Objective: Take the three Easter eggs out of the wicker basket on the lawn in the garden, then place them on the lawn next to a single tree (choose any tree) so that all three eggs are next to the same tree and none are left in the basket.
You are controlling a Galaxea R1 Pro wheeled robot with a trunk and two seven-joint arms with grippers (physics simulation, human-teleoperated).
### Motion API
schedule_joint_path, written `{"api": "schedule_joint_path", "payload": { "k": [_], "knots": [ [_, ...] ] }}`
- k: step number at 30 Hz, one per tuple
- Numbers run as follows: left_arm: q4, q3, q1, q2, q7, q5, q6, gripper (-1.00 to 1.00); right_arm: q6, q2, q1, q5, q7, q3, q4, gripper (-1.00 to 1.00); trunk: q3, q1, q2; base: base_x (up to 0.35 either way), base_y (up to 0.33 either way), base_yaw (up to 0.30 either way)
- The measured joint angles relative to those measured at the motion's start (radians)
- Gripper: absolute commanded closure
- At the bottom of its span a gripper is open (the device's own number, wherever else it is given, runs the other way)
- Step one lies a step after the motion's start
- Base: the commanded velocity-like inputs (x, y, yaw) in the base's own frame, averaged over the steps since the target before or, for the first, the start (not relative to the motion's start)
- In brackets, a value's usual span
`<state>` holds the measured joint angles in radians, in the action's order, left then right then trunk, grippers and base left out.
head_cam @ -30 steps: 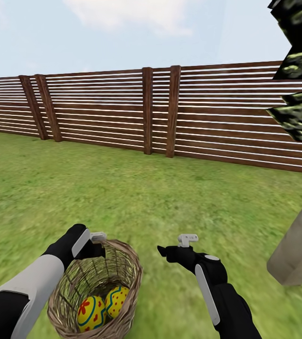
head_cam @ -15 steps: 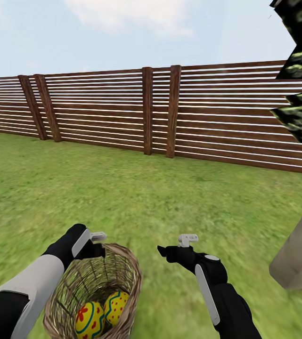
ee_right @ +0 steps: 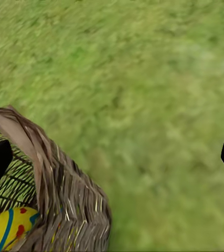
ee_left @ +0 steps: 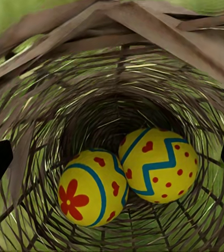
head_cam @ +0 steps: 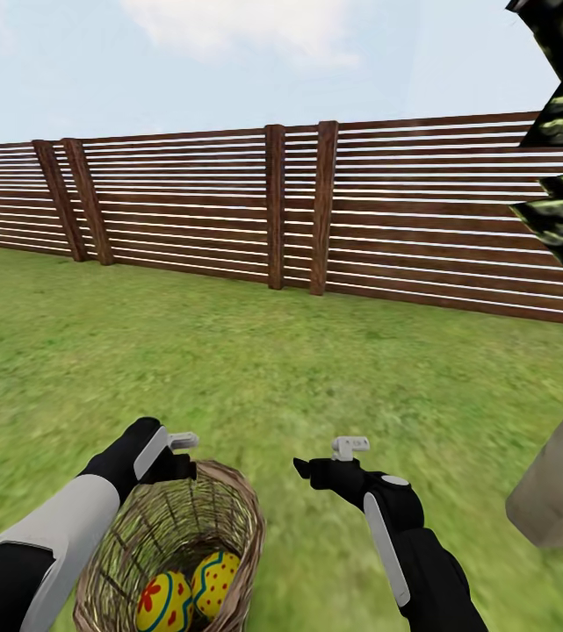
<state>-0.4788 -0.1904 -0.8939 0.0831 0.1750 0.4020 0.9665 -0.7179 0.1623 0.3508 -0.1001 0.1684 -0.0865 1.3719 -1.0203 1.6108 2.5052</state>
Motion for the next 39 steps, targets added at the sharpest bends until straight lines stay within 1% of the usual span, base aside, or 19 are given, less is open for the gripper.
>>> {"api": "schedule_joint_path", "payload": {
  "k": [27, 39],
  "knots": [
    [0.0, 0.0, 0.0, 0.0, 0.0, 0.0, 0.0, -1.0, 0.0, 0.0, 0.0, 0.0, 0.0, 0.0, 0.0, -1.0, 0.0, 0.0, 0.0, 0.015, 0.0, 0.0],
    [0.007, 0.001, 0.0, 0.0, -0.001, 0.0, 0.003, -1.0, -0.001, 0.0, 0.0, 0.0, 0.0, 0.0, 0.0, -1.0, -0.046, 0.006, 0.003, 0.0, 0.0, 0.0]
  ]
}}
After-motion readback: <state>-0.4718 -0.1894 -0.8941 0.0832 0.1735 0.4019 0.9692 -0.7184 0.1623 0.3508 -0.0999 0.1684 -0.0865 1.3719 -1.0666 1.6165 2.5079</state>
